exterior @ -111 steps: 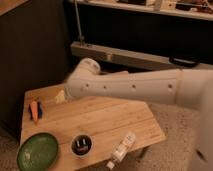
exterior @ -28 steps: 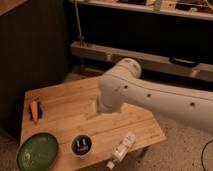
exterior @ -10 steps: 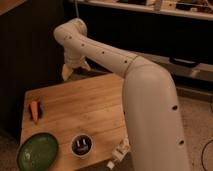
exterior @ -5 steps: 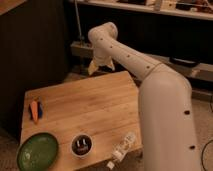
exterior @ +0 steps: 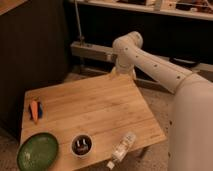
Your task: Move the arm in a circular motion
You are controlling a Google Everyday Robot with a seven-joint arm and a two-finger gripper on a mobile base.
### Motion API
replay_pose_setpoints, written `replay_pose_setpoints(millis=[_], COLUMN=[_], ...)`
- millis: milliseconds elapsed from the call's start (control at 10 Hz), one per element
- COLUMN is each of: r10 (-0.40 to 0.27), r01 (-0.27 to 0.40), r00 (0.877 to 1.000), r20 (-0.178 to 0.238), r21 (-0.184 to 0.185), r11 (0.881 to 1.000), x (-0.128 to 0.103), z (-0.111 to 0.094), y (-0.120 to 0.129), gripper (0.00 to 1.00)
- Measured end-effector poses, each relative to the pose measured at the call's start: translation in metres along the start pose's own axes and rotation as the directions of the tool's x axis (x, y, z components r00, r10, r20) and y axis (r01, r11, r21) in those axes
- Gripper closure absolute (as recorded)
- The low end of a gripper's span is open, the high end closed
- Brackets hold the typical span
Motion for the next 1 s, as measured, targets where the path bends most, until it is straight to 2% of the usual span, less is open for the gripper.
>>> replay_pose_setpoints(millis=[200,300,500,600,800,900,1000], r10=[0.084,0.121,0.145,0.138,0.098,0.043,-0.012], r01=[-0.084,-0.121,-0.145,-0.138,-0.097,-0.04,0.015], r00=[0.996,0.993,0.989,0.99,0.995,0.998,0.999], r20=[0.007,0.011,0.018,0.025,0.032,0.034,0.032], r21=[0.006,0.01,0.001,-0.011,-0.055,-0.083,-0.092], r11=[0.996,0.993,0.989,0.99,0.994,0.996,0.996], x=[0.042,0.073,0.126,0.156,0.19,0.206,0.219], z=[0.003,0.002,-0.003,-0.009,-0.026,-0.046,-0.067], y=[-0.037,-0.052,-0.052,-0.045,-0.022,0.002,0.031], gripper=[0.2,0.2,0.2,0.2,0.2,0.2,0.2])
